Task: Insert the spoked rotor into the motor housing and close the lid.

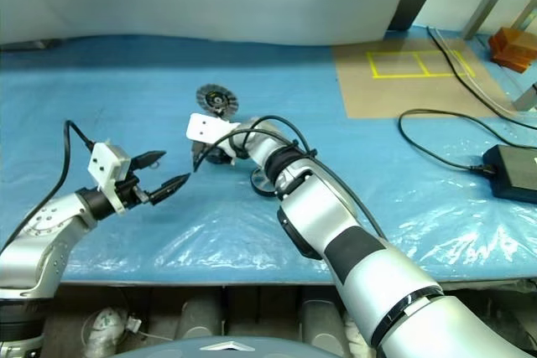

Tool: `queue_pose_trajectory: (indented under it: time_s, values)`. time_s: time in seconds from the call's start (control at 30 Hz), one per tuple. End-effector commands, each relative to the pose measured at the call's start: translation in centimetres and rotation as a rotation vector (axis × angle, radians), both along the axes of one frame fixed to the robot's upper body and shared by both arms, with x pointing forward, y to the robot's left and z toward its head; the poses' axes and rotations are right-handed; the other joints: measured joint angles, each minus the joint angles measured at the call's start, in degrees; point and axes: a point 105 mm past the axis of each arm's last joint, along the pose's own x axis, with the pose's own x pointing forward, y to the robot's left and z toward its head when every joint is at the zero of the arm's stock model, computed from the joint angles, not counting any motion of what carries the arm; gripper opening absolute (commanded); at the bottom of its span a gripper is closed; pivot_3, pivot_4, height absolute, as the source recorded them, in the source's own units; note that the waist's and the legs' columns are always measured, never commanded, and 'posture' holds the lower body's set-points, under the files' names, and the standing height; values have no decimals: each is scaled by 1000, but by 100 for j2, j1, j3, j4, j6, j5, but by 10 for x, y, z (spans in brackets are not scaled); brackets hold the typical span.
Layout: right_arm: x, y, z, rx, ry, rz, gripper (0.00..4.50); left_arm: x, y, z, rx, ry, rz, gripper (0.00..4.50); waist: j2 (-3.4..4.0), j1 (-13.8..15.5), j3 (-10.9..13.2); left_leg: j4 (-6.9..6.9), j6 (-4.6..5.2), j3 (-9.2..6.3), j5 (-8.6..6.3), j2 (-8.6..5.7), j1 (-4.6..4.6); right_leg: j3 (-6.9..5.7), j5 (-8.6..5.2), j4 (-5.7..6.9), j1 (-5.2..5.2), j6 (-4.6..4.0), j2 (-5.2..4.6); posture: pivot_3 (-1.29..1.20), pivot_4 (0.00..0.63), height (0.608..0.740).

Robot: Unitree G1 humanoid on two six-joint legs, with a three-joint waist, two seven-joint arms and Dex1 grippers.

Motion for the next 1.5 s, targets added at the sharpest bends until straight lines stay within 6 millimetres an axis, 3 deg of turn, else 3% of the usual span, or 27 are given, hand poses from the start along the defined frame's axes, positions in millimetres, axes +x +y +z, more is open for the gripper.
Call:
queue_pose_trajectory:
  time_s: [0.03, 0.1, 0.3, 0.33, 0.47, 0.6, 0.83, 1.0, 1.1, 1.33, 1.5]
  values:
    - [-7, 10, -1, 11, 29, 17, 3315, -3, -1, 12, -6, -47, 5, 4467, 0, 0, 0, 0, 0, 0, 0, 0, 1, 0, 0, 1, 0, 0, 0, 0, 150, 740]
    - [-9, 10, -5, -8, 45, 30, 3315, -3, -2, 11, -8, -47, 11, 4467, 0, 0, 0, 0, 0, 0, 0, -1, 2, 0, 0, 2, 0, 0, -1, 0, 150, 740]
    - [-17, 9, -17, -86, 57, 83, 1858, -2, -6, 11, -17, -52, 20, 4500, 2, -2, -4, 0, 0, 2, 0, -1, 6, 1, 0, 2, 2, 0, 0, 0, 150, 740]
    - [-18, 9, -18, -96, 57, 91, 1810, -2, -7, 11, -21, -53, 20, 4500, 3, -5, -4, 0, 0, 2, 0, -1, 8, 0, 0, 3, 2, 0, 0, 0, 150, 740]
    - [-24, 8, -20, -145, 76, 162, 1810, -1, -6, 12, -23, -56, 24, 4500, 8, -10, -7, -1, 0, 3, 0, -1, 14, 3, 0, 8, 2, 0, 0, 0, 150, 740]
    - [-22, 8, -7, -127, 77, 191, 1809, 0, -3, 16, -46, -67, 32, 4500, 9, -18, -8, -2, 0, 5, -1, -1, 15, 3, 0, 8, 2, 0, 2, 0, 150, 740]
    - [-40, -2, -4, -125, 323, 277, 1809, 1, -11, 23, -63, -83, -18, 4500, 9, -7, -8, -1, 1, 6, -1, 1, 9, 2, -2, 3, 1, -2, 1, 0, 150, 740]
    - [-64, -17, -21, -198, 457, 332, 1809, 6, -17, 21, -70, -69, -51, 4500, 7, 12, -10, -1, 2, 5, 0, 1, 12, 0, -2, 2, 7, -3, 1, 0, 150, 740]
    - [-76, -17, -25, -190, 498, 272, 1809, 10, -19, 18, -60, -57, -64, 4500, 8, 9, -12, -2, 1, 5, 0, 0, 20, 1, -1, -4, 16, -1, 1, 0, 150, 740]
    - [-78, -34, -31, -240, 537, 106, 1809, 17, -21, 19, -54, -54, -92, 4500, 11, 13, -13, -12, 0, 5, -1, -4, 63, 6, -4, 2, 45, -1, -3, 0, 150, 740]
    - [-73, -34, -29, -247, 459, 114, 1809, 15, -24, 18, -51, -43, -137, 4500, 20, 65, -21, -14, 0, 5, -1, -16, 66, 10, -6, 0, 53, 3, -16, 0, 150, 740]
